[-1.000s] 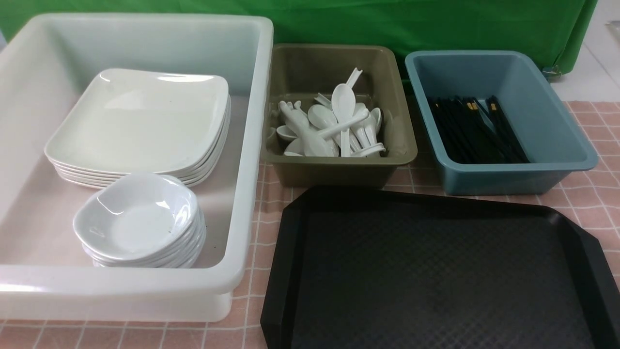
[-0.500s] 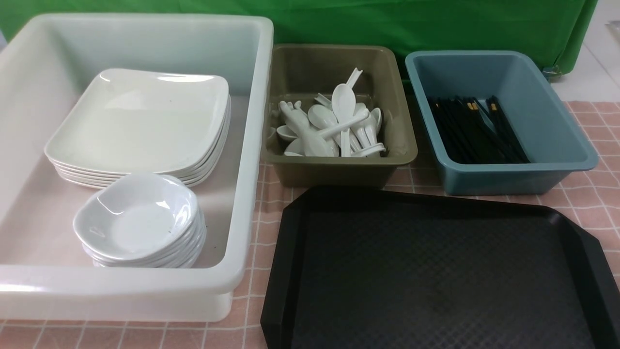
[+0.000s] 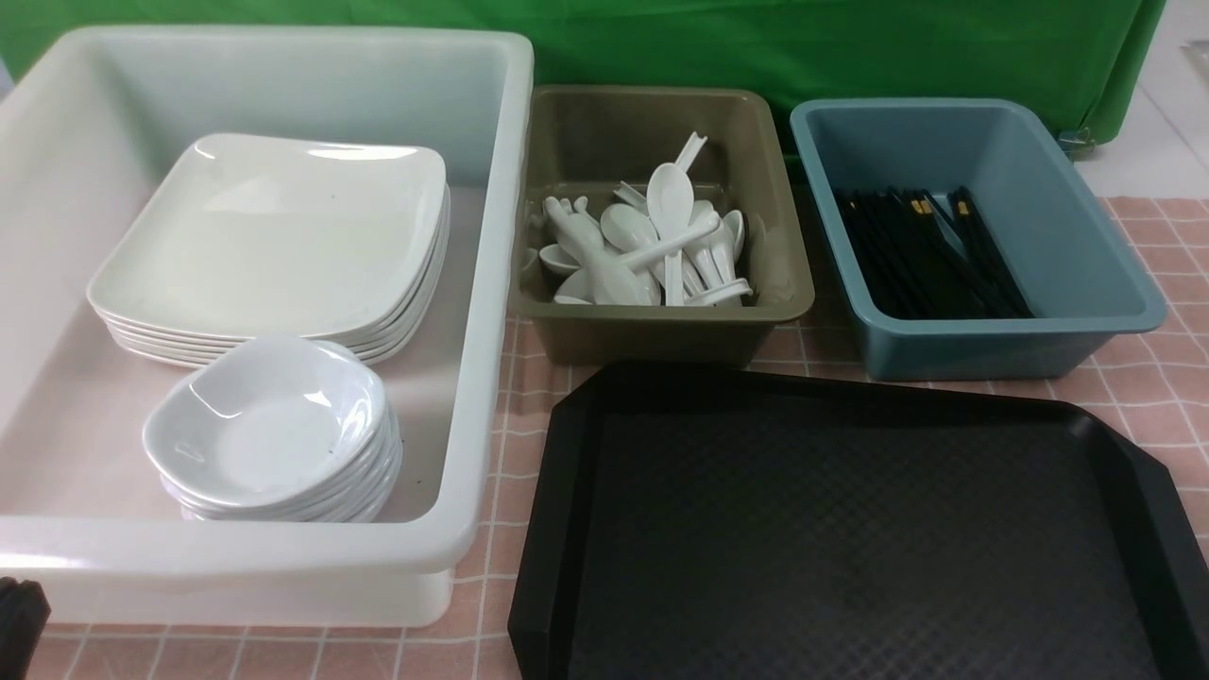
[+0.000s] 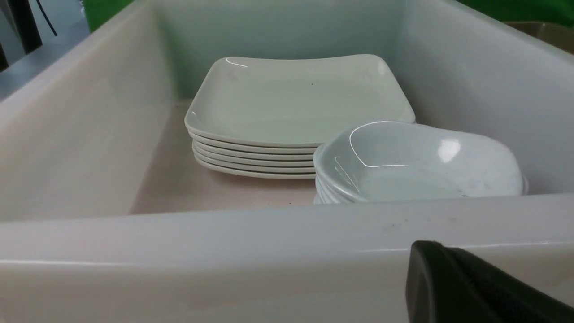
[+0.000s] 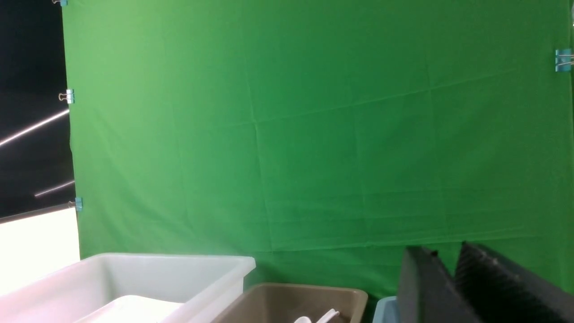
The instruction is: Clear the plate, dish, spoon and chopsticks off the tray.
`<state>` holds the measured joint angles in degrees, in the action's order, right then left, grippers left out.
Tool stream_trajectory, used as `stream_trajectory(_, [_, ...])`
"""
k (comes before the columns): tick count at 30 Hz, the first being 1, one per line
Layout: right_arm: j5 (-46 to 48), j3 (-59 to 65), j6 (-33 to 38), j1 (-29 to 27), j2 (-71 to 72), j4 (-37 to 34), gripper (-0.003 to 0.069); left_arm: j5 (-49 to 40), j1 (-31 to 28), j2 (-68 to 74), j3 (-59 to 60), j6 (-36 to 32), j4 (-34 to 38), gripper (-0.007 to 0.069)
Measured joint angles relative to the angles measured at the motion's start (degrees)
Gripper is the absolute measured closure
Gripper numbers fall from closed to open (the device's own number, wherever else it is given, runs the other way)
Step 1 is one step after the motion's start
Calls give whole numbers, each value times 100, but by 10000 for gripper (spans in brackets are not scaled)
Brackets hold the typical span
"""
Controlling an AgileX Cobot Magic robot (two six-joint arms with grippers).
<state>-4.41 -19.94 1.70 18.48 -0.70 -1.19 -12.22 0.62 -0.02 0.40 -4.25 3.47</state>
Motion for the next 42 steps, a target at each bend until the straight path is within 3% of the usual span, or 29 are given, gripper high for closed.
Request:
stream_trajectory(22, [506, 12, 202, 0, 0, 15, 431, 18, 0, 0, 0, 0, -100, 620])
stream_trajectory(35, [1010, 915, 371, -23, -15, 442, 421, 23, 0, 0, 0, 0, -100, 620])
stream_trajectory(42, [1096, 1971, 516, -1275, -15, 442, 419, 41, 0, 0, 0, 0, -187, 620])
